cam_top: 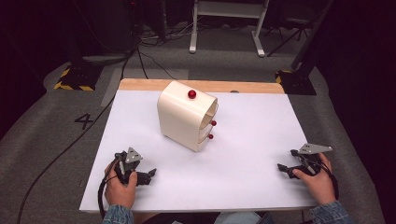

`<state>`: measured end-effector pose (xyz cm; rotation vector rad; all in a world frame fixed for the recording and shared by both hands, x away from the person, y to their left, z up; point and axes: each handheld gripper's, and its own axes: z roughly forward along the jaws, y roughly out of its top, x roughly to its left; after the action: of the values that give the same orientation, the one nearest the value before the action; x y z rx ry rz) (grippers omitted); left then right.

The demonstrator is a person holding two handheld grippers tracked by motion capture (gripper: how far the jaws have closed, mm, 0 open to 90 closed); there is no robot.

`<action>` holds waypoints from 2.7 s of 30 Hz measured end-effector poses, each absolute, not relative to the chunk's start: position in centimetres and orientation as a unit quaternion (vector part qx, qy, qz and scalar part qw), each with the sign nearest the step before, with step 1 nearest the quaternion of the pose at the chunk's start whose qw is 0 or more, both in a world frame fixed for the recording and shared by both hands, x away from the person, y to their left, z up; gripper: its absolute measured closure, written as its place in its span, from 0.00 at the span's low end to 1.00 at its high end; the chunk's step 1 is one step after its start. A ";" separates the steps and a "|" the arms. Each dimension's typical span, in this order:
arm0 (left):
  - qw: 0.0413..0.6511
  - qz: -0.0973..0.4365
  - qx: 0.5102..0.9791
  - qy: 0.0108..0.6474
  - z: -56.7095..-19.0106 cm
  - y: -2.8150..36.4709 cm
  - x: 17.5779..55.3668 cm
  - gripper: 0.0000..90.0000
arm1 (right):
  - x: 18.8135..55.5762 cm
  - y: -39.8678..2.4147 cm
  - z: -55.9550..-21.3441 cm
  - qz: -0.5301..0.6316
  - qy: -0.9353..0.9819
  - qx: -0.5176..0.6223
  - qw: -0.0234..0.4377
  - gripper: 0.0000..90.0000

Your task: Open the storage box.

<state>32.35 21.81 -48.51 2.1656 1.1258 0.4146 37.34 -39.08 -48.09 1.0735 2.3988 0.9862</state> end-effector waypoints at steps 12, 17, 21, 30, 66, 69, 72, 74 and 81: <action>0.327 0.158 0.827 0.430 -48.5 21.8 32.4 0.10 | 36.5 -37.5 -44.6 0.389 0.829 0.363 0.171 0.23; 0.327 0.158 0.827 0.430 -48.5 21.8 32.4 0.10 | 36.7 -36.2 -42.9 0.408 0.822 0.353 0.182 0.23; 0.327 0.159 0.827 0.429 -48.5 21.8 32.4 0.10 | 37.0 -34.7 -41.8 0.427 0.822 0.339 0.166 0.27; 0.327 0.162 0.825 0.431 -48.5 21.7 32.3 0.10 | 38.6 -30.6 -39.6 0.440 0.832 0.298 0.160 0.28; 0.326 0.160 0.827 0.429 -48.5 21.8 32.3 0.10 | 44.9 -19.1 -44.4 0.483 0.844 0.222 0.074 0.70; 0.326 0.160 0.827 0.429 -48.5 21.8 32.3 0.10 | 44.9 -18.3 -45.0 0.484 0.845 0.214 0.072 0.71; 0.326 0.161 0.827 0.429 -48.5 21.8 32.3 0.10 | 45.2 -17.8 -45.8 0.489 0.844 0.212 0.064 0.72; 0.326 0.160 0.827 0.429 -48.5 21.8 32.3 0.10 | 45.3 -17.7 -46.0 0.490 0.843 0.211 0.061 0.73; 0.326 0.162 0.827 0.428 -48.5 21.8 32.3 0.10 | 45.1 -17.0 -46.3 0.493 0.844 0.198 0.067 0.81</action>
<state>32.34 21.80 -48.50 2.1675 1.1226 0.4235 45.10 -16.95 -46.32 0.5984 2.5452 1.4877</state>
